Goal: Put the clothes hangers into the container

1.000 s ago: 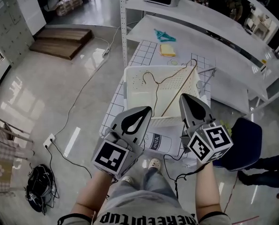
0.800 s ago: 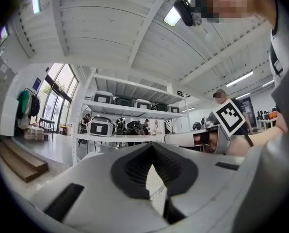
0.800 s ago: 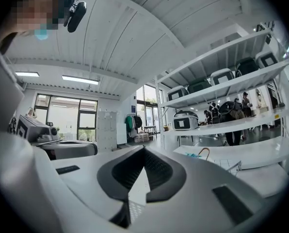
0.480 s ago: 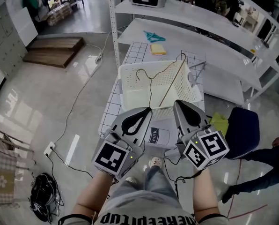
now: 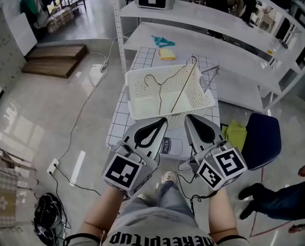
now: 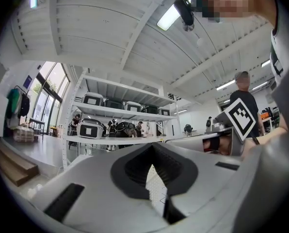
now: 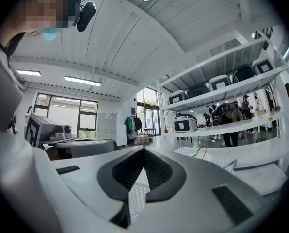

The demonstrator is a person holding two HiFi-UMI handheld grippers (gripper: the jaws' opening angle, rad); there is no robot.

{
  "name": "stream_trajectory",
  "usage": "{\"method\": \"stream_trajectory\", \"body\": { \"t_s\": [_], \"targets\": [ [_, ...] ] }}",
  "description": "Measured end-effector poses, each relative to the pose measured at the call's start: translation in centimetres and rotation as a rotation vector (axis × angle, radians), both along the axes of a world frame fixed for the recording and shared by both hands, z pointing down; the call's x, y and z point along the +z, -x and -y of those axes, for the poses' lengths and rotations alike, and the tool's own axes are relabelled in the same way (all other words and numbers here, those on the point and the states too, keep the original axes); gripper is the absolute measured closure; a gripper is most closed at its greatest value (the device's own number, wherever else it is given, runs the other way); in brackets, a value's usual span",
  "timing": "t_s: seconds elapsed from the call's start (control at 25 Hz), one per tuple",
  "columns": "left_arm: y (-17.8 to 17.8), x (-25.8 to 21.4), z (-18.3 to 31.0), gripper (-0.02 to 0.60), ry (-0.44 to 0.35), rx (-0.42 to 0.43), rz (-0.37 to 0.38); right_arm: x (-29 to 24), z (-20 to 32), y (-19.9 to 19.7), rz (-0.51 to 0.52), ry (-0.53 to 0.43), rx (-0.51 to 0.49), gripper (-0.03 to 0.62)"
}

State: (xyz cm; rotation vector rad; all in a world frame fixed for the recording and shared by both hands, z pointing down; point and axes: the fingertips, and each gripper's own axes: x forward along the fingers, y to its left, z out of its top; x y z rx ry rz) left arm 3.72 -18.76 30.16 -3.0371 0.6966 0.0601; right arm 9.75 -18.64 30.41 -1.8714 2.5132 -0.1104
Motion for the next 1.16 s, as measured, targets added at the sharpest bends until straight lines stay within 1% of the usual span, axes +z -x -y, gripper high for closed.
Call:
{"method": "stream_trajectory", "body": {
  "t_s": [0.44,0.6,0.8,0.92,1.04,1.16],
  "targets": [
    [0.6,0.0,0.5,0.569,0.005,-0.002,0.002,-0.3,0.4,1.1,-0.026,-0.018,-0.013,0.597],
    [0.9,-0.1,0.9,0.569,-0.015,-0.007,-0.011,-0.5,0.8,1.4,-0.025,-0.019,-0.015,0.597],
    [1.2,0.1,1.6,0.569,0.001,-0.013,-0.011,-0.4,1.5,1.6,-0.03,-0.019,-0.016,0.597],
    [1.2,-0.1,2.2,0.569,-0.035,-0.017,-0.027,-0.4,1.9,1.7,-0.034,-0.017,-0.018,0.597],
    [1.2,0.1,2.3,0.569,0.011,-0.015,-0.013,-0.3,2.1,1.8,-0.034,-0.014,-0.019,0.597],
    [1.2,0.4,2.4,0.569,0.04,-0.014,-0.005,-0.2,2.4,1.9,-0.033,-0.013,-0.021,0.597]
  ]
}}
